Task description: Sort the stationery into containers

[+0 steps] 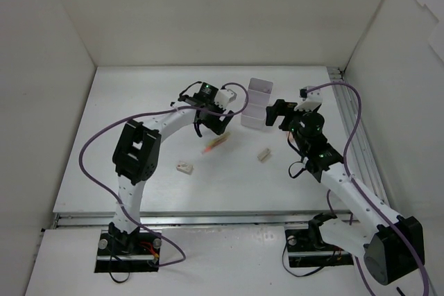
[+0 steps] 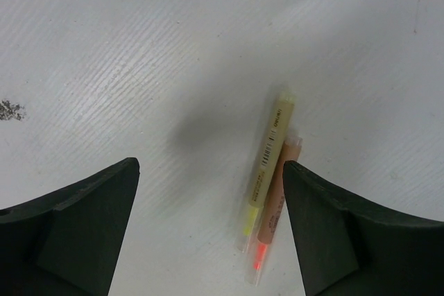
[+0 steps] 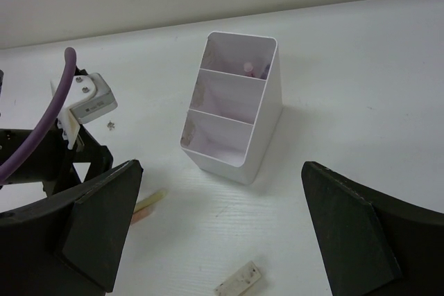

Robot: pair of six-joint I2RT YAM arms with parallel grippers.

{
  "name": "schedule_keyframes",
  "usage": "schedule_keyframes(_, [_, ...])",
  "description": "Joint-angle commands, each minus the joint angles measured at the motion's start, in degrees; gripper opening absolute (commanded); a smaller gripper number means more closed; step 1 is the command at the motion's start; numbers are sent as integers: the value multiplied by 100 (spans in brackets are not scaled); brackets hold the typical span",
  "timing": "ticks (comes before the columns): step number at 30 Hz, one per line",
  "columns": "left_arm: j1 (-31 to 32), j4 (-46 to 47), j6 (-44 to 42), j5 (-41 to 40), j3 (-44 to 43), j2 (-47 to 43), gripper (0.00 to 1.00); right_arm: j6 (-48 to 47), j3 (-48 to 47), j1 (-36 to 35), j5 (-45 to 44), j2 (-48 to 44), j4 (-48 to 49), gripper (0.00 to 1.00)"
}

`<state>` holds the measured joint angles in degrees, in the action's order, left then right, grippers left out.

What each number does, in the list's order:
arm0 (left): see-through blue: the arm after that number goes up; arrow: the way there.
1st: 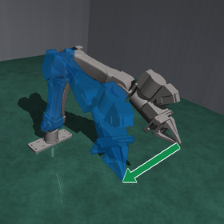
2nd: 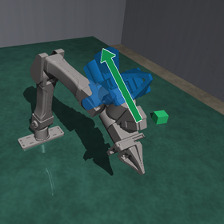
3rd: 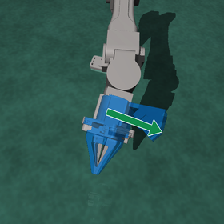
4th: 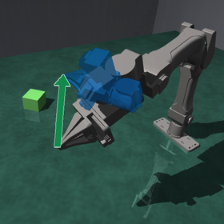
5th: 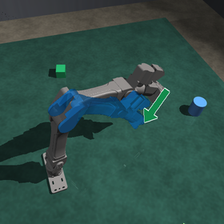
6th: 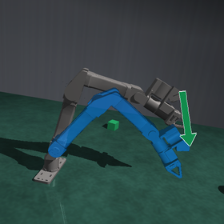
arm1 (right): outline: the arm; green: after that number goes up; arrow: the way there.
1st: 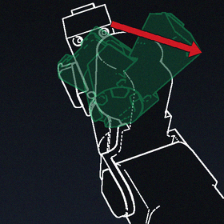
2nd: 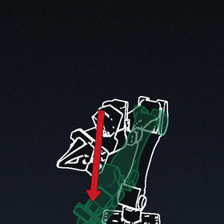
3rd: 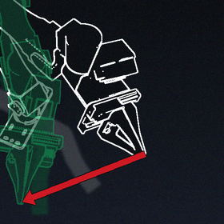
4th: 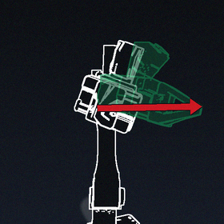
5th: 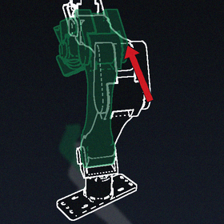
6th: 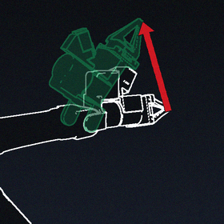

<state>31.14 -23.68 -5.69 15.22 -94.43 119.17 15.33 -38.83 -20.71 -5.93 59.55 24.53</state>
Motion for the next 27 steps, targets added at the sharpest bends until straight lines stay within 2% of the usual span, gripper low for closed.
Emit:
schedule_keyframes(1, [-29,250,121,-248,-435,9,79,93,-72,-21,75,-180,236,98])
schedule_keyframes(13, [270,215,33,191,-418,290,79,154,24,-12,110,-251,175,98])
schedule_keyframes(17, [270,188,86,262,-462,370,75,154,68,-21,92,-338,157,98])
schedule_keyframes(22, [401,302,147,-264,-129,291,65,154,104,-3,75,-409,157,98])
schedule_keyframes(26, [587,496,218,-950,48,299,49,189,130,-21,101,-383,166,98])
schedule_keyframes(27, [665,496,209,-1047,48,369,48,198,130,-21,110,-391,166,98])
